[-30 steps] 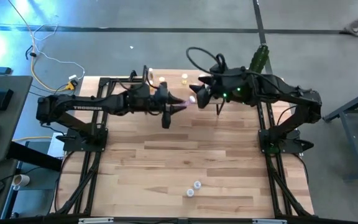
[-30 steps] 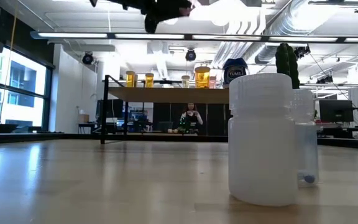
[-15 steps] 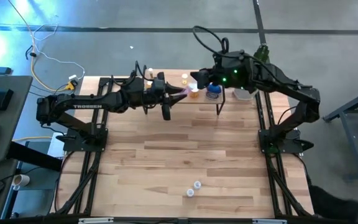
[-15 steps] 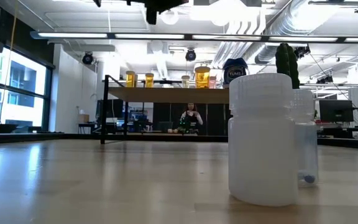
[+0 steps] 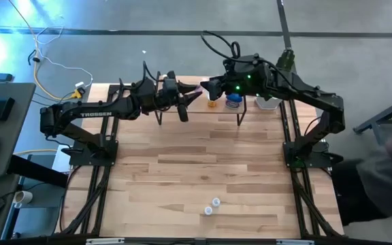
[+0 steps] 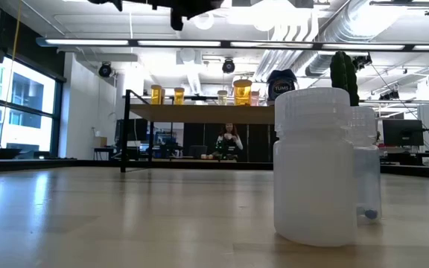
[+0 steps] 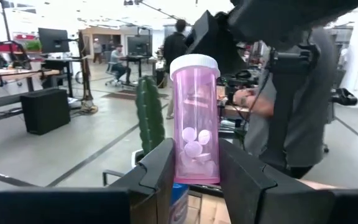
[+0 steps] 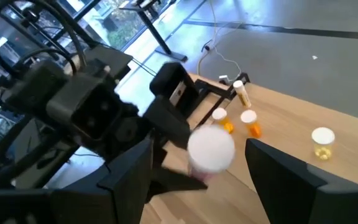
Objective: Pick and place medicine bottles onto shelf by color
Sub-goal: Put the pink pill bottle on the shelf
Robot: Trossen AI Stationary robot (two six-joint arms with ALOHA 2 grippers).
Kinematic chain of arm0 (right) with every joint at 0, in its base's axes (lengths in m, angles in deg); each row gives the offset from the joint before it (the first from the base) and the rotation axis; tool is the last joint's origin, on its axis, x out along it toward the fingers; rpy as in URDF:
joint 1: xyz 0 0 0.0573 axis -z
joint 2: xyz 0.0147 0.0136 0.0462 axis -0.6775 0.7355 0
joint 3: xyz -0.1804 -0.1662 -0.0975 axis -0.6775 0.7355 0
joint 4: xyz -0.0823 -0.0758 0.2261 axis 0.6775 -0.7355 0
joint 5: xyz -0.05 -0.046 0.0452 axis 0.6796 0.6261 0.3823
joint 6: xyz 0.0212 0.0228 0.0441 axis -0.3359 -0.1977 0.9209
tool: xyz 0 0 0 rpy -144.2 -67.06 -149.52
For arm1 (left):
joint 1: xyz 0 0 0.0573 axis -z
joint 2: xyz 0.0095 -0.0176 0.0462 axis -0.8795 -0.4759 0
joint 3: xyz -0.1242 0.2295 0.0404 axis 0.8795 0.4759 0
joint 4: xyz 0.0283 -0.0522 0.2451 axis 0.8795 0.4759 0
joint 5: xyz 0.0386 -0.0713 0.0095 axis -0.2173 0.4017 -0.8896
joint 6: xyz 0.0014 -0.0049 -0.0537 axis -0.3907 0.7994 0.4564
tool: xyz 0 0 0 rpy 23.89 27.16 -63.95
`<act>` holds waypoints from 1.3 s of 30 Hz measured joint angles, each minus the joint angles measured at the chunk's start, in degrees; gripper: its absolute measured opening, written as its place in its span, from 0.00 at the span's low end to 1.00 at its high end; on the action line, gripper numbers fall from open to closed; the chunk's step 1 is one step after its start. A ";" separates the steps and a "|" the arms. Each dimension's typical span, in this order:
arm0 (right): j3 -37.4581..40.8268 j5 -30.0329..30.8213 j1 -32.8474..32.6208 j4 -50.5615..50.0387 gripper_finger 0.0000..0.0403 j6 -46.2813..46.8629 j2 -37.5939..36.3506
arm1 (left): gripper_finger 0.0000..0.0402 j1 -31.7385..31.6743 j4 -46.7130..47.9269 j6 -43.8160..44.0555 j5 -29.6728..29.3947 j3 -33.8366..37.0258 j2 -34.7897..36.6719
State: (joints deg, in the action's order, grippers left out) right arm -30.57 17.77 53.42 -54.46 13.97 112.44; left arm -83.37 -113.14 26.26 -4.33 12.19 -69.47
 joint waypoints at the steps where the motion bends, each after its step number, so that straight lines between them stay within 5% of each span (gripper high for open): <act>1: 0.00 0.00 0.10 -0.10 0.62 -0.02 0.03 | 0.25 -0.19 -0.07 0.02 -0.13 0.00 0.00; 13: 0.00 0.20 0.12 2.29 0.60 -1.51 3.02 | 0.25 -0.87 -0.25 0.51 0.03 0.00 0.00; 31: 0.00 1.53 0.10 1.87 0.25 -1.70 2.89 | 0.25 -0.85 -0.15 0.44 -1.28 0.00 0.00; 39: 0.00 1.46 0.10 1.91 0.27 -1.98 2.89 | 0.25 -0.85 -0.12 0.26 -1.37 0.00 0.00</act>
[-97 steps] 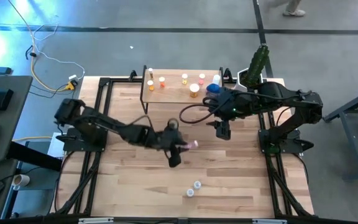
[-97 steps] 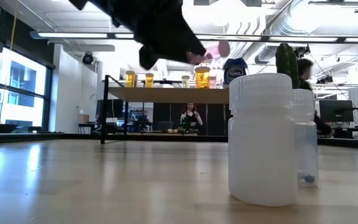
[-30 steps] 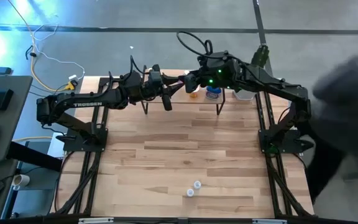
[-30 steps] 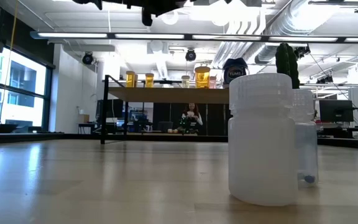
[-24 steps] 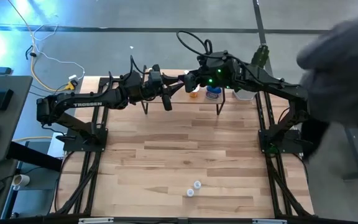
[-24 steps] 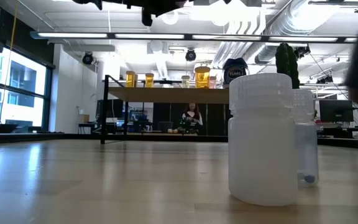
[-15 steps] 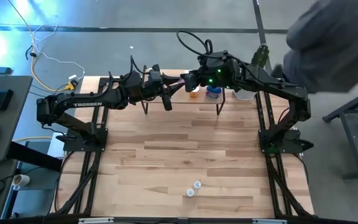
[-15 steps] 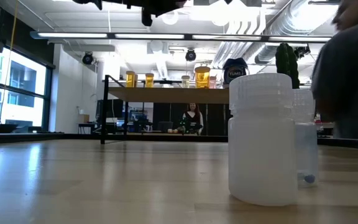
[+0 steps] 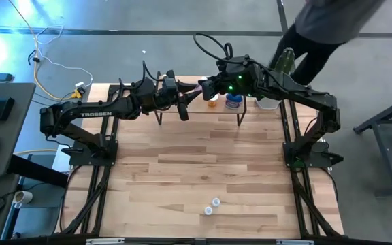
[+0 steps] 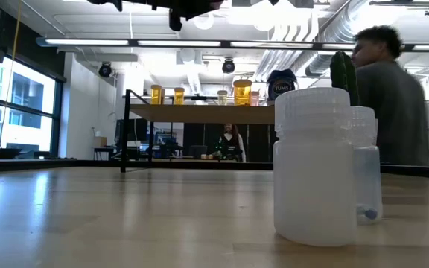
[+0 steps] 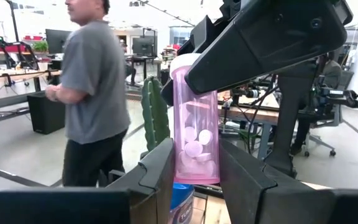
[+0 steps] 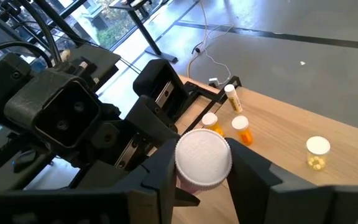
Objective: Pick and place medicine bottles onto shelf by color
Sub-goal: Put the pink pill bottle on the shelf
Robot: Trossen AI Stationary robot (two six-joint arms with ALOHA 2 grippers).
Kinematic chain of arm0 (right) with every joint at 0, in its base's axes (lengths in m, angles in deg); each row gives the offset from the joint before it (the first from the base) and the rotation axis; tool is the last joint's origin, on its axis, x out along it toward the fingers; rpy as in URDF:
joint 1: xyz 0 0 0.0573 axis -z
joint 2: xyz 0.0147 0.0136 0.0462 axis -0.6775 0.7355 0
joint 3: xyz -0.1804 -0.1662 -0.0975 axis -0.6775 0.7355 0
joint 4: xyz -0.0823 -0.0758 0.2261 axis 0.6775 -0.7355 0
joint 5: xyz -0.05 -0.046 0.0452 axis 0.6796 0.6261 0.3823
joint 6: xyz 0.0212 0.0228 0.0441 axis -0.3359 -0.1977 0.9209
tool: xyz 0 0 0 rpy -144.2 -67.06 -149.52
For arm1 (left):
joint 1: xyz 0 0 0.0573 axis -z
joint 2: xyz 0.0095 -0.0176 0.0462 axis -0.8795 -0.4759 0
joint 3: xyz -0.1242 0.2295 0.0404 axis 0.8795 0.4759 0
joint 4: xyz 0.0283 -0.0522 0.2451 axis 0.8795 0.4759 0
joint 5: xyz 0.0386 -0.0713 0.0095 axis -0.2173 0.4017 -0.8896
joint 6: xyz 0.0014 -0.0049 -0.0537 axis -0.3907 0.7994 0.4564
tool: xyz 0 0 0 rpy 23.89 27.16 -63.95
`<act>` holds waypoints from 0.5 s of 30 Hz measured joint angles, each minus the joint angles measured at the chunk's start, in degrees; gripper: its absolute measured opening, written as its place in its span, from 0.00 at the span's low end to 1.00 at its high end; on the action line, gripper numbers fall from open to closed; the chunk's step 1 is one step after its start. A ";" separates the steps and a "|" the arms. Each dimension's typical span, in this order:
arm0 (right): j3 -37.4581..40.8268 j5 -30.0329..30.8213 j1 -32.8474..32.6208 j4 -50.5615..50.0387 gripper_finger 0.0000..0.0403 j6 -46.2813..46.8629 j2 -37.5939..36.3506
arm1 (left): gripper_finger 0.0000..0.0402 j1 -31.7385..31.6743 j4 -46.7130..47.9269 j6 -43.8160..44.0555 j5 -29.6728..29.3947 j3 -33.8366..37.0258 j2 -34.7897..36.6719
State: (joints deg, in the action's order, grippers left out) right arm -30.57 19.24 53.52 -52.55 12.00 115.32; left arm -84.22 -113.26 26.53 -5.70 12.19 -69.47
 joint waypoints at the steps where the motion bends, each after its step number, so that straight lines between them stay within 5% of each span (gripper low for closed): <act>1: 0.00 0.00 -0.01 -0.01 0.27 -0.04 0.00 | 0.25 0.00 0.02 -0.39 0.00 0.00 0.00; 15: 0.00 0.68 2.28 0.05 0.25 -2.55 -0.15 | 0.39 -0.39 2.71 -3.55 -0.89 -0.02 0.00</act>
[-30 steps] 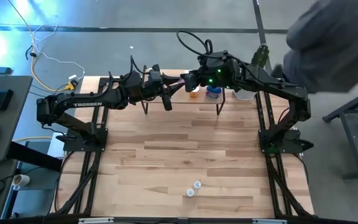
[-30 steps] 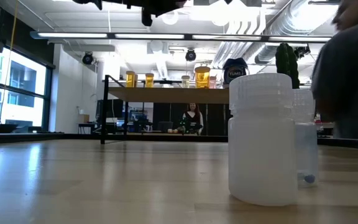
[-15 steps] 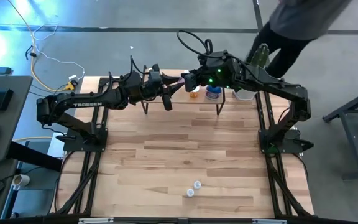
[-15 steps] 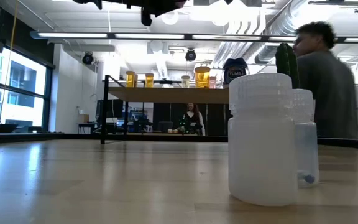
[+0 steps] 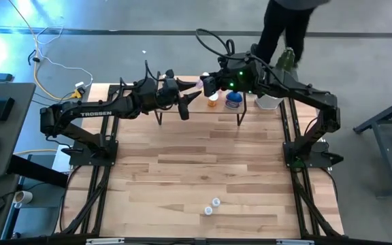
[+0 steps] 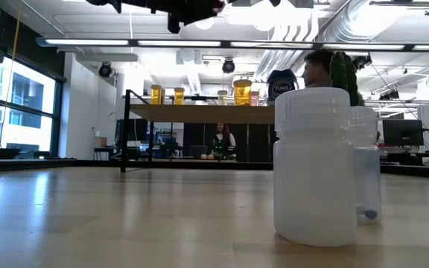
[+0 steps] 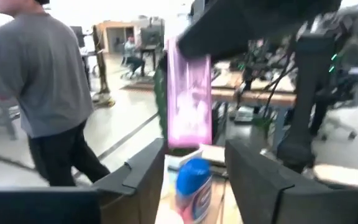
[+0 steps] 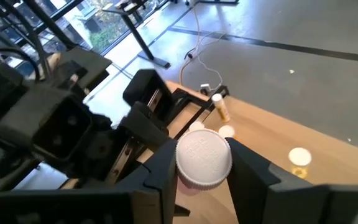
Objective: Pick and place medicine bottles onto shelf by color
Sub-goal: Put the pink pill bottle on the shelf
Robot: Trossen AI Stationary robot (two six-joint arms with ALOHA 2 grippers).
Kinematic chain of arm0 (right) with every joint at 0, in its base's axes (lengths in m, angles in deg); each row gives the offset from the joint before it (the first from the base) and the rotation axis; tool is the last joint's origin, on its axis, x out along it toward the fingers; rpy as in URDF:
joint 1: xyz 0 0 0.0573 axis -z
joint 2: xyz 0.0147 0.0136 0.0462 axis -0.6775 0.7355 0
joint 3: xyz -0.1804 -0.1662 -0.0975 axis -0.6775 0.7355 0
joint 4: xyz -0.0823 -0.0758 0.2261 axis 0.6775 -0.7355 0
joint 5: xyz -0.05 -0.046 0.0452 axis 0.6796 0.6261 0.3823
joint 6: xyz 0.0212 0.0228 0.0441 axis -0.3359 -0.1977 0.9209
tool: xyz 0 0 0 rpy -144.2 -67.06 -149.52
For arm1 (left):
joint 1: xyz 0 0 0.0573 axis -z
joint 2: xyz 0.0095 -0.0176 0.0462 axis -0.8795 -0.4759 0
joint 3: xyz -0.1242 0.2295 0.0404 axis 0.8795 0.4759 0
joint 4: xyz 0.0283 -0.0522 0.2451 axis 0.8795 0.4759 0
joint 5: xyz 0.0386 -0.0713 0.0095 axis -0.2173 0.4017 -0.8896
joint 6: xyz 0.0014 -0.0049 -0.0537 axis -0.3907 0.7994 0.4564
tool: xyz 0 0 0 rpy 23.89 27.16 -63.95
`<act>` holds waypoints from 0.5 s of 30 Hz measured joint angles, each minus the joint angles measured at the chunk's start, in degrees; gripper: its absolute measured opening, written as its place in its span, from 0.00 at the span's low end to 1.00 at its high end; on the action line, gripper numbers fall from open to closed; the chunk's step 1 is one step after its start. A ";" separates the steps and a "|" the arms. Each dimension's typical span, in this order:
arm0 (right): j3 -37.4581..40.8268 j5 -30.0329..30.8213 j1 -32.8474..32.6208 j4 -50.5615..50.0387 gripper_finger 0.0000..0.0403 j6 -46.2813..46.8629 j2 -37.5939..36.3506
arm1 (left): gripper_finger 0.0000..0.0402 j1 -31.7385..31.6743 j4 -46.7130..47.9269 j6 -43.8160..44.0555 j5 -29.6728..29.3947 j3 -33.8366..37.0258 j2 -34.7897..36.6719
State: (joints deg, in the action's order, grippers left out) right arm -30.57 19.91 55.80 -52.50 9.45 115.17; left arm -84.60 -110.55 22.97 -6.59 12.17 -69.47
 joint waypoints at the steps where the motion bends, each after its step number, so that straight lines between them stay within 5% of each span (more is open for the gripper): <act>1: 0.00 0.02 0.18 0.00 0.25 -0.02 0.00 | 0.41 -0.12 0.84 -0.23 -0.74 0.00 -0.02; 8: 0.00 2.37 1.82 0.07 0.25 -2.97 0.00 | 0.56 -0.71 7.02 -0.20 -6.20 0.01 0.38; 15: -0.04 4.92 2.76 3.45 0.25 -9.11 1.08 | 0.58 -2.59 16.52 4.68 -6.03 0.02 5.62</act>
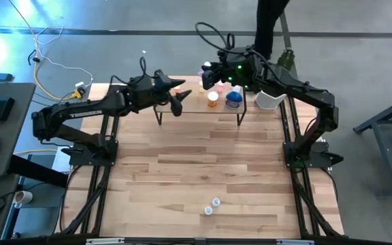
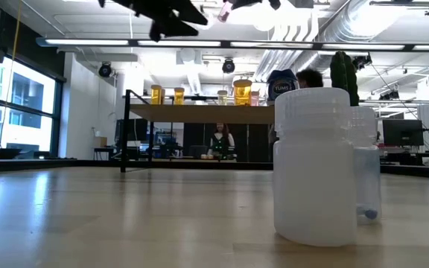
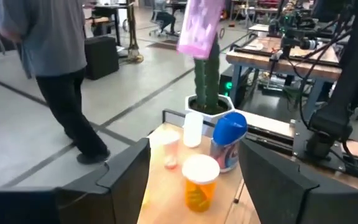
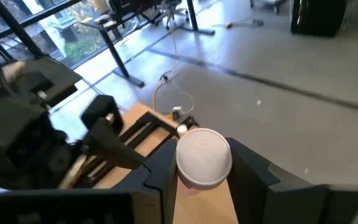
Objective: Pick and place medicine bottles onto shelf by color
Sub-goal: Put the pink pill bottle on the shelf
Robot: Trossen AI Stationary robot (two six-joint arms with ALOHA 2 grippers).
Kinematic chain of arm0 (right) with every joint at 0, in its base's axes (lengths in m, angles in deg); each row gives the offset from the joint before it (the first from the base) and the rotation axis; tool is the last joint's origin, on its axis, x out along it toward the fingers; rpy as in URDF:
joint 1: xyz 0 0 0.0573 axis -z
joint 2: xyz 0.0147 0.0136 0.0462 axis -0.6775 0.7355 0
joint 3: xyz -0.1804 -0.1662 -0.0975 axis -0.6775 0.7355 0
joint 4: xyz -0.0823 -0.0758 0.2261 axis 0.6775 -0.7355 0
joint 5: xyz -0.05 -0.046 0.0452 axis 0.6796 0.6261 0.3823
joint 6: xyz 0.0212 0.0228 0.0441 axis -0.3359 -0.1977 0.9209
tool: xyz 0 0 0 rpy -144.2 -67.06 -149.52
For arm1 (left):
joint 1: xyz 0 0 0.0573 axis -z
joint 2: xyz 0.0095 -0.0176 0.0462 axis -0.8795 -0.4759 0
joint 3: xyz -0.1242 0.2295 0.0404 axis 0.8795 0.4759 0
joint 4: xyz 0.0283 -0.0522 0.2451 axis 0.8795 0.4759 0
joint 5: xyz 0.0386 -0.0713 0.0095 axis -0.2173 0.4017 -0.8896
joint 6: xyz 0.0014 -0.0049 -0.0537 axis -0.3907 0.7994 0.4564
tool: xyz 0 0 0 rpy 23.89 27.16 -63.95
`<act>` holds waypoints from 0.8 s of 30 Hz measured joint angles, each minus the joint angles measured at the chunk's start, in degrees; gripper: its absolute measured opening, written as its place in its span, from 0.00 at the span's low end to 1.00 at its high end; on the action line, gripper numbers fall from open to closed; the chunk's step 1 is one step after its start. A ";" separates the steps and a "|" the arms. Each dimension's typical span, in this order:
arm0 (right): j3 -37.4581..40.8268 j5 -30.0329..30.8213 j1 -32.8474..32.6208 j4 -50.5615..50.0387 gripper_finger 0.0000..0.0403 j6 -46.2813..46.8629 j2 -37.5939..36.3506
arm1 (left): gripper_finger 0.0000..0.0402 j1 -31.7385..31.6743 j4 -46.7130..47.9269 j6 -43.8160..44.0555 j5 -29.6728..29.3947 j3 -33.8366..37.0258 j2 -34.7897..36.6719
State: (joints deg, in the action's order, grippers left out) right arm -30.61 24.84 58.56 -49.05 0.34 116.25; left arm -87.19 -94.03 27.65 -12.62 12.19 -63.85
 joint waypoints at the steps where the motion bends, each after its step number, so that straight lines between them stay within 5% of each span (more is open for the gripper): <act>1: -0.03 0.49 -0.03 0.57 0.25 -1.11 0.43 | 0.57 -0.39 1.24 0.28 0.02 0.00 1.10; 13: -0.03 0.70 -0.18 0.62 0.25 -8.36 8.98 | 0.57 -3.68 6.83 1.52 2.90 -0.02 12.40; 24: -0.03 -2.13 -0.31 1.25 0.25 -10.43 16.12 | 0.57 -3.69 9.67 2.79 3.27 -0.02 13.83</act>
State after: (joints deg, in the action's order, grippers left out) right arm -30.64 22.71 58.25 -47.80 -10.09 132.37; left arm -90.88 -84.36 30.44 -9.35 12.17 -50.01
